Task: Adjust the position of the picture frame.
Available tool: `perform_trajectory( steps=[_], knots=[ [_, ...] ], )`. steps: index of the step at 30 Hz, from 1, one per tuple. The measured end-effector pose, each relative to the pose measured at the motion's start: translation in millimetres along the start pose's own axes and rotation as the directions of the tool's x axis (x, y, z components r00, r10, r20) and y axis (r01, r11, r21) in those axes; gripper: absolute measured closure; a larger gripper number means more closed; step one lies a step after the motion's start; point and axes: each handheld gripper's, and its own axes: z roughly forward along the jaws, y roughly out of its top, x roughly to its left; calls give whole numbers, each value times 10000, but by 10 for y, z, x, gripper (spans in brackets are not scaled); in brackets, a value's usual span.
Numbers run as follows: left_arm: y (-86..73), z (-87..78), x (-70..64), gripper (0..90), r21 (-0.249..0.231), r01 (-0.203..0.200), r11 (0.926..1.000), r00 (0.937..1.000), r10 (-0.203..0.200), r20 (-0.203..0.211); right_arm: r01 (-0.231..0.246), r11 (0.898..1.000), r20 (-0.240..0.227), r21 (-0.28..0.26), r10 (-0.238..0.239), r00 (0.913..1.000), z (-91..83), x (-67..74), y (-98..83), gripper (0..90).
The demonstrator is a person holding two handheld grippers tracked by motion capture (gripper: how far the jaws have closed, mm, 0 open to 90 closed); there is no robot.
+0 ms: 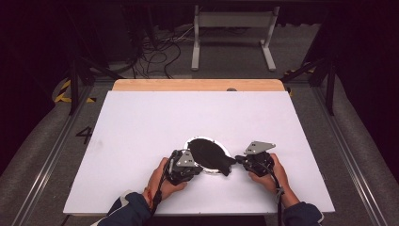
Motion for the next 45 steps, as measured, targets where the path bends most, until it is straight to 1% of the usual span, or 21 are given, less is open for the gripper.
perform_trajectory(
  steps=[4,9,10,11,12,13,14,16,22,28,29,30,31,34,35,37,38,40,42,44,45],
  knots=[
    [-14,-17,59,897,-85,185,9998,9998,-186,-119,142,9999,-95,43,-142,9999,-5,53,4,900],
    [-37,-46,149,896,-109,395,9992,9980,-400,-486,343,9994,-527,30,-341,9980,-4,146,17,900],
    [-37,-46,149,896,-109,395,9992,9980,-400,-486,399,9992,-611,32,-396,9973,0,171,22,900],
    [-50,-57,185,896,-110,481,9988,9971,-487,-593,476,9989,-650,50,-471,9968,1,194,30,900],
    [-54,-62,205,896,-94,373,9993,9971,-378,-667,555,9984,-718,68,-548,9959,2,215,38,900],
    [-60,-61,211,896,-165,497,9986,9961,-508,-715,612,9981,-788,68,-604,9951,5,237,43,900],
    [-63,-65,229,897,-157,455,9988,9961,-465,-754,637,9979,-806,64,-630,9948,9,258,47,900],
    [-71,-64,256,896,-226,566,9981,9951,-583,-797,659,9978,-814,76,-651,9946,12,292,57,900],
    [-60,-52,298,896,-255,573,9980,9938,-594,-941,619,9981,-567,-47,-621,9965,23,390,89,900],
    [-33,-30,346,896,-242,492,9985,9942,-513,-941,446,9989,-779,-126,-454,9959,28,397,83,900],
    [-20,-21,366,896,-220,383,9990,9946,-403,-960,397,9991,-782,-154,-408,9961,32,396,81,900],
    [3,5,398,896,-238,388,9990,9943,-410,-989,257,9994,-795,-216,-274,9965,47,410,78,900],
    [19,16,425,897,-210,276,9994,9947,-295,-988,220,9995,-832,-227,-238,9963,51,414,76,900],
    [36,36,444,897,-236,222,9995,9939,-246,-1073,18,9996,-949,-271,-44,9955,58,423,68,900],
    [36,37,443,897,-236,299,9993,9937,-323,-1071,-21,9996,-908,-268,-4,9959,58,436,69,900],
    [38,29,444,896,-163,187,9997,9939,-203,-1084,-15,9996,-843,-289,-9,9964,59,454,72,900],
    [36,27,438,896,-170,238,9996,9940,-255,-1062,-7,9996,-841,-298,-19,9965,61,460,70,900],
    [32,13,418,895,-114,301,9995,9964,-309,-788,15,9994,-810,-349,-43,9967,63,467,65,900],
    [41,-5,376,895,87,37,10000,9993,-34,-384,161,9993,-631,-332,-182,9978,65,481,56,898],
    [55,-10,304,891,395,-326,9987,9991,336,-245,315,9992,-628,-250,-330,9975,54,483,60,890],
    [60,-11,286,887,417,-537,9977,9982,548,-237,393,9990,-639,-222,-406,9971,49,482,60,888]
  ],
)
